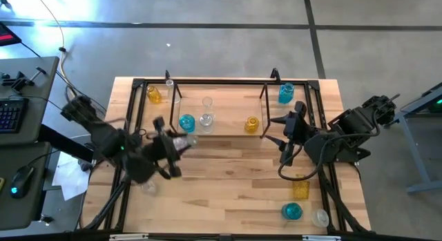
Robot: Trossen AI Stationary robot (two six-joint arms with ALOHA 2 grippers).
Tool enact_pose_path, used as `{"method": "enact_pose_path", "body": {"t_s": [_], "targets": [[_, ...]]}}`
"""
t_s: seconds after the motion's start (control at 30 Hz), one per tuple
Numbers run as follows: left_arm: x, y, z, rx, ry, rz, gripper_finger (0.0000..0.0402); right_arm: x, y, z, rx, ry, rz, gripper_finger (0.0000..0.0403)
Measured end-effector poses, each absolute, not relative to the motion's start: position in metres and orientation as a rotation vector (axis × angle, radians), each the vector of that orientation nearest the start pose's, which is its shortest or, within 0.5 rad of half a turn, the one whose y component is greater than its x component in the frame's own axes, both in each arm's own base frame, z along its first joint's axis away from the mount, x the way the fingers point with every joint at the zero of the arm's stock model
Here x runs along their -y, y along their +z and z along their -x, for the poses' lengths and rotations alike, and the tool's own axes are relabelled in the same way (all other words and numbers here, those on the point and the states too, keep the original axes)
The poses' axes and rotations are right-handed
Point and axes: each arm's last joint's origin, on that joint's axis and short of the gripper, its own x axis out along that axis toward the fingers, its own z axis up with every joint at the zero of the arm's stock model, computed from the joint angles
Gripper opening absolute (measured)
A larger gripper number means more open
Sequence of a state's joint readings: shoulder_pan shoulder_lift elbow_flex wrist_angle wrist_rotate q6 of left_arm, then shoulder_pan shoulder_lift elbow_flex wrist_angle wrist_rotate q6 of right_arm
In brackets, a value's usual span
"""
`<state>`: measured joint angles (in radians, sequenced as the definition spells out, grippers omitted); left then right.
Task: Sort vases onto shelf
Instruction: Put the transparent vase on the shelf aligned with the other transparent vases
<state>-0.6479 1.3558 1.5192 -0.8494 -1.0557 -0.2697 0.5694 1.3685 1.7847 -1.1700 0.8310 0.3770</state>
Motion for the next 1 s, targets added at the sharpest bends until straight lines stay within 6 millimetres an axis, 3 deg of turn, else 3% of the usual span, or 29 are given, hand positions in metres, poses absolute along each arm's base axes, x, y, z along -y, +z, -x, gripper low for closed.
{"method": "enact_pose_path", "body": {"t_s": [0.23,0.67,0.83,1.0], "targets": [[0.104,0.424,-0.223,-0.377,0.496,-0.244,0.0117,-0.103,0.454,-0.202,-0.522,-0.42,0.122,0.0222],[0.077,0.458,-0.247,-0.102,0.409,0.056,0.0117,-0.103,0.452,-0.202,-0.458,-0.5,-0.245,0.0222],[0.074,0.457,-0.261,-0.068,0.416,0.069,0.0117,-0.108,0.454,-0.202,-0.454,-0.455,-0.272,0.0222],[0.077,0.441,-0.29,-0.081,0.416,0.084,0.0117,-0.115,0.455,-0.2,-0.465,-0.398,-0.274,0.0222]]}}
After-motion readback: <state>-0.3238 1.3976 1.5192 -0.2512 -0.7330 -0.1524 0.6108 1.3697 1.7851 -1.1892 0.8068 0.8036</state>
